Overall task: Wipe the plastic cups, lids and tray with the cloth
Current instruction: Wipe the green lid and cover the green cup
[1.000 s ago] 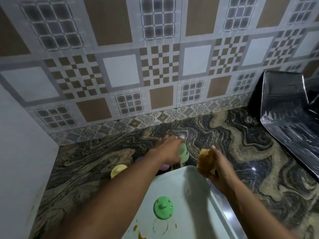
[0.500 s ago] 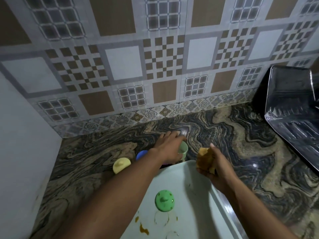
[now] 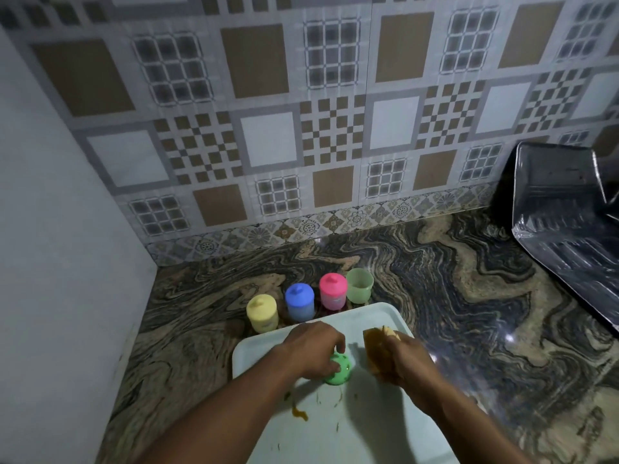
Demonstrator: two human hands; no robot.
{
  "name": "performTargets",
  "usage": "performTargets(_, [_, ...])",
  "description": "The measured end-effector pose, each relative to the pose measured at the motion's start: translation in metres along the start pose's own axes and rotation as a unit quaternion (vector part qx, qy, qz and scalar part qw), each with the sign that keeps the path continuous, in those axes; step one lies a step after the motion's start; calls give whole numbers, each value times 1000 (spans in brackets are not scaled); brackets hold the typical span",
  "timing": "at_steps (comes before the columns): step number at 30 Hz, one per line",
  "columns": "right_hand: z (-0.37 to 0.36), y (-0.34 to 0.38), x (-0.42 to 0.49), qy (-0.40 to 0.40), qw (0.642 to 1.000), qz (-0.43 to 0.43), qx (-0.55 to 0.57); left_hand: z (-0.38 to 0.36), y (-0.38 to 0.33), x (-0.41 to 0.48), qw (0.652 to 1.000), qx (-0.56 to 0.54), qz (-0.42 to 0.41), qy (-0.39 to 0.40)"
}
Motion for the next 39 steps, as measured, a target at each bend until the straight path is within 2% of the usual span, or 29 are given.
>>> performTargets(4, [-6,-2,-3,-11,995,30,-96,-4,4,-2,999,23,19,-17])
performTargets(9, [-13,9,-5,-34,962,132,-237,-4,7,-4,998,27,28,-44])
performTargets(15, [-39,34,-25,-68,886,306,-341,19,4,-10,984,-15,-17,-175])
performTargets(19, [-51,42,-38,-90,813,416,-398,33,10,-13,971,27,-45,-232])
performTargets(21, [-58,46,-45,-66,789,457,-406,34,18,-15,967,41,-40,-248])
performTargets(22, [-58,46,-46,-55,794,460,-394,36,21,-17,964,42,-36,-260])
performTargets(23, [-53,48,-45,-53,819,448,-356,39,24,-18,960,40,-32,-274])
performTargets(24, [-42,48,-39,-63,861,415,-288,43,26,-20,955,37,-29,-291])
performTargets(26, [-14,44,-22,-90,944,295,-114,53,23,-25,944,32,-30,-326])
performTargets(28, [-8,38,-5,-47,986,158,35,61,18,-29,934,21,-34,-355])
performTargets(30, [-22,30,1,32,985,35,163,66,13,-32,926,-2,-35,-377])
performTargets(32, [-41,33,-7,89,969,-17,228,69,6,-32,919,-19,-34,-393])
performTargets(34, [-51,39,-12,105,970,7,218,70,-2,-30,915,-24,-34,-402])
performTargets(39, [-37,52,-10,17,989,113,98,71,-11,-33,909,-35,-42,-413])
Point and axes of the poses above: each hand's wrist, its own x-axis towards the middle knuckle, its own z-axis out of the back of the hand, y = z × x, the point moved 10 cm from there along x, towards the middle knuckle, and after that the axes turned 10 degrees about -z, right-handed, at the moved point
